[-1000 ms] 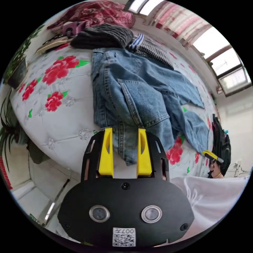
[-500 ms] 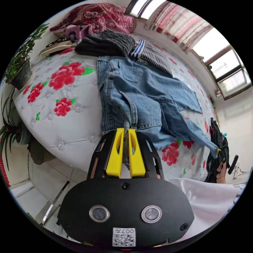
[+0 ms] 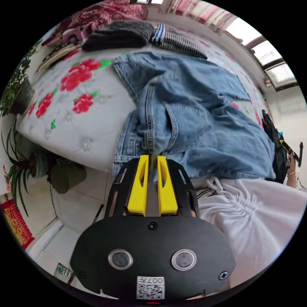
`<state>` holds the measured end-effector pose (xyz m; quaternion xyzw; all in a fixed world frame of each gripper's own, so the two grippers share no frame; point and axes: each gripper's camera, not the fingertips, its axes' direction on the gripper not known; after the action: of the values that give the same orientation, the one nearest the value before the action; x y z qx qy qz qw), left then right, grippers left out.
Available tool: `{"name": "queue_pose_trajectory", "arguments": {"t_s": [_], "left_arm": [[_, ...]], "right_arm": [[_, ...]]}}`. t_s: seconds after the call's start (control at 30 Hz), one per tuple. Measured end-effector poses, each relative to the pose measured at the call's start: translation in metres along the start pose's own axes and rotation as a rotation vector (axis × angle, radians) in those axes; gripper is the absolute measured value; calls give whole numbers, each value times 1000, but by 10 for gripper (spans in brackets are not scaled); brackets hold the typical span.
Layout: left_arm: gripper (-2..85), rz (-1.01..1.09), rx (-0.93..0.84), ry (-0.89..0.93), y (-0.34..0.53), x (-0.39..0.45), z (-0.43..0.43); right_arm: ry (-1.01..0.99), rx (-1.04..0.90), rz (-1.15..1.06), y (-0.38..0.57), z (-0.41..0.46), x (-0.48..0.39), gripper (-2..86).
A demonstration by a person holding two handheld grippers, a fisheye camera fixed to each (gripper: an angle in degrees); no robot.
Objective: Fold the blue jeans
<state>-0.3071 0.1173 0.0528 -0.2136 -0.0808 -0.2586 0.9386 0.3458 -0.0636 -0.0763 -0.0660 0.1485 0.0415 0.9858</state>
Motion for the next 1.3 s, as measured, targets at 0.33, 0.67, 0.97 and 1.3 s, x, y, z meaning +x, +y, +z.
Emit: {"name": "queue_pose_trajectory", "arguments": {"t_s": [0.33, 0.67, 0.97, 1.3], "left_arm": [[93, -27, 73, 89, 6, -40, -25], [13, 51, -81, -45, -23, -5, 19], [24, 73, -34, 134, 44, -7, 8], [112, -282, 78, 168, 116, -90, 9]], "right_arm": [[-147, -153, 516, 144, 74, 123, 103], [-35, -246, 519, 134, 135, 123, 54], [152, -38, 430, 86, 76, 150, 4], [-75, 1, 278, 72, 103, 49, 40]]}}
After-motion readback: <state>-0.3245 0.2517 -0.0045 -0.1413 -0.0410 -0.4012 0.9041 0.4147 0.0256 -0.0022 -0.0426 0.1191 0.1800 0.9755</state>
